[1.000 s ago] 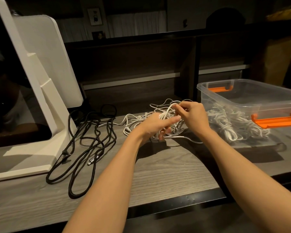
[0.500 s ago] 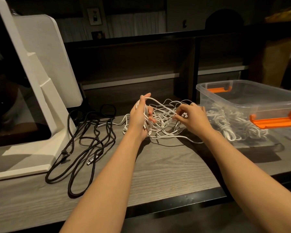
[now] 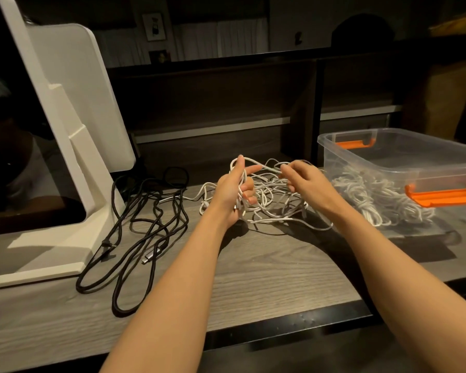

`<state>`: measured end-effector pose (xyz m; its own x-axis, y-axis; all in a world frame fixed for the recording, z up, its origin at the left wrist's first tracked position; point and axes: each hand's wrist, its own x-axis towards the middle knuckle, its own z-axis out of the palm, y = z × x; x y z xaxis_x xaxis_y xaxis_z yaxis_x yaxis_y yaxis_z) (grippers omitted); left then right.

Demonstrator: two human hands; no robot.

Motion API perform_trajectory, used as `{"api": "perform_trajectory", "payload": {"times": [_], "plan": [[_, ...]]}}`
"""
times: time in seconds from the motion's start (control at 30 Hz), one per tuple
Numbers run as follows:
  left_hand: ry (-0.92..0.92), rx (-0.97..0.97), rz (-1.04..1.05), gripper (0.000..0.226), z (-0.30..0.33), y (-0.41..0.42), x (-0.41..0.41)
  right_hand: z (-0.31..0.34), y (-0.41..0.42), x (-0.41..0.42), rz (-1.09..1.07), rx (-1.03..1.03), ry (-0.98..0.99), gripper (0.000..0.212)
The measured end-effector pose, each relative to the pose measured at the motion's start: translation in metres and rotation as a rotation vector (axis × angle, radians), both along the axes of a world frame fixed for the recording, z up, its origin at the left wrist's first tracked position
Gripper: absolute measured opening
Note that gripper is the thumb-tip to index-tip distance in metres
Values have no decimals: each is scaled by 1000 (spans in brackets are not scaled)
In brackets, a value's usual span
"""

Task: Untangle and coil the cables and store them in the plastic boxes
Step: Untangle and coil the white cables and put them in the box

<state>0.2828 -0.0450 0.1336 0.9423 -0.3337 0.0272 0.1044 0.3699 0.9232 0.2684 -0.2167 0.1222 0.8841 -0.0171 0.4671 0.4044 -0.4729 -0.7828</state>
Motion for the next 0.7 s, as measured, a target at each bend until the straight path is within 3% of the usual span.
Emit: {"api": "perform_trajectory", "payload": {"times": [0.2,0.3,0.5,0.7], "plan": [[46,104,-192,73,4,2,-8,3,-1,-1,-37,49,-40,23],[29,80,-255,81,4,2,-6,4,-1,-2,-92,-80,-92,22],[27,116,-173,68,1,4,-5,4,2,-1,-165,-398,-147,21],[35,129,-55,67,1,6,-2,6,-2,-5,-45,-402,-95,29]]}}
